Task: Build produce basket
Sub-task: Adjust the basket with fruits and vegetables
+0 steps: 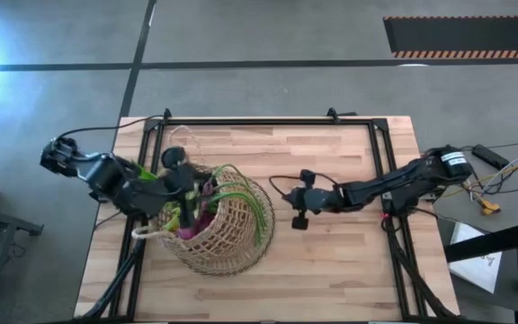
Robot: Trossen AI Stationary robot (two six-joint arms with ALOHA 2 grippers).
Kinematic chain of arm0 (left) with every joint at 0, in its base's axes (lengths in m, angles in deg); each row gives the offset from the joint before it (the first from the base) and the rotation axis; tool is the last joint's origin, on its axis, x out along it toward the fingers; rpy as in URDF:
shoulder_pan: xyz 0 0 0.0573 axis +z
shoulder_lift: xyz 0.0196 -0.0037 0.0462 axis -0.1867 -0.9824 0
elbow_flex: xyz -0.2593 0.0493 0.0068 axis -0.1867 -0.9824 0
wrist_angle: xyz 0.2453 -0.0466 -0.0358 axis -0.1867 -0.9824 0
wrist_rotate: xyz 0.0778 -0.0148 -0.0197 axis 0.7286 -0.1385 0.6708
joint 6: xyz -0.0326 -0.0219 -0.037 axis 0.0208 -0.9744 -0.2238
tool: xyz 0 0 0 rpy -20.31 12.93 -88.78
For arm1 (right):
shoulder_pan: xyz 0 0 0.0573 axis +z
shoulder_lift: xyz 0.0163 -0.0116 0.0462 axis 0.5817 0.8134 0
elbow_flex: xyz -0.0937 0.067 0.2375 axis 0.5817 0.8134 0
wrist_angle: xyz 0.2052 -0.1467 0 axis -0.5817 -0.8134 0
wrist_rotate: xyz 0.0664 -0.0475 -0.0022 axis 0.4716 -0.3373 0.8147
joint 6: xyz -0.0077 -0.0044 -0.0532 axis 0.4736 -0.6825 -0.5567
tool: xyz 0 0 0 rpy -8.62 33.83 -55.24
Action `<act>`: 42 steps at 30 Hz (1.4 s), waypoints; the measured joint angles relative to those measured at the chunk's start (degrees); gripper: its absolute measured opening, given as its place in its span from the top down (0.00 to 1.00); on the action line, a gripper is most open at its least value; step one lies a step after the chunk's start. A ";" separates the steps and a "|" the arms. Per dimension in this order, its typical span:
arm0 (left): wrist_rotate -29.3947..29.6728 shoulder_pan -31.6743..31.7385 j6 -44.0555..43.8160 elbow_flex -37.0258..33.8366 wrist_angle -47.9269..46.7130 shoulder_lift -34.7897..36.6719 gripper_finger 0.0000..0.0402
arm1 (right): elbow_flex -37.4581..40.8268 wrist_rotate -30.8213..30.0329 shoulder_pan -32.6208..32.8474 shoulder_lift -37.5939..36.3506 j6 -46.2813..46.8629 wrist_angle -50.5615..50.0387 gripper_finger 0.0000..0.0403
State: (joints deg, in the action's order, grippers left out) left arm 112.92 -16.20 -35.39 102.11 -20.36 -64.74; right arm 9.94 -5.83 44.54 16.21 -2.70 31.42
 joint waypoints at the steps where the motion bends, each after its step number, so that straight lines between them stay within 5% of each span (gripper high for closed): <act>1: -1.04 0.41 -5.33 3.55 -7.35 -1.16 0.52 | 0.00 0.00 -0.76 0.81 0.01 0.06 0.98; 4: -8.13 0.59 -20.30 15.32 -28.18 -5.66 0.52 | 0.07 0.04 -3.06 3.22 -0.15 0.46 0.98; 7: -22.82 -0.25 -30.75 25.57 -41.37 -11.28 0.52 | 0.07 0.16 -5.02 5.35 -1.32 3.24 0.98; 11: -36.50 -5.88 -46.16 28.53 -42.04 -17.16 0.52 | 0.07 2.93 -6.86 7.08 -4.62 9.79 0.98; 16: -41.00 -17.24 -68.38 26.62 -42.70 -23.58 0.58 | -0.29 14.98 -8.66 7.76 -8.86 19.76 0.98; 19: -39.71 -24.06 -84.72 24.89 -41.64 -25.43 0.66 | -1.64 21.28 -9.96 7.85 -9.42 20.20 0.98; 22: -32.25 -30.75 -98.40 21.52 -37.06 -25.56 0.75 | -3.24 21.64 -11.04 7.88 -6.14 20.58 0.98; 26: -26.33 -35.52 -107.20 13.44 -33.24 -26.33 0.86 | -6.16 21.59 -11.29 9.57 0.41 20.97 0.98; 33: -26.10 -34.36 -106.01 -2.96 -29.47 -26.55 0.96 | -12.44 21.47 -10.75 16.35 6.59 19.91 0.98; 42: -3.61 -28.58 -95.55 -10.65 -28.32 -26.55 1.00 | -20.91 14.61 -10.84 22.18 4.92 12.98 0.98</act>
State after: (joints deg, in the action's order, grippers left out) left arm 109.31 -44.78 -130.94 91.46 -48.68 -91.30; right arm -10.97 8.78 33.70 38.39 2.22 44.40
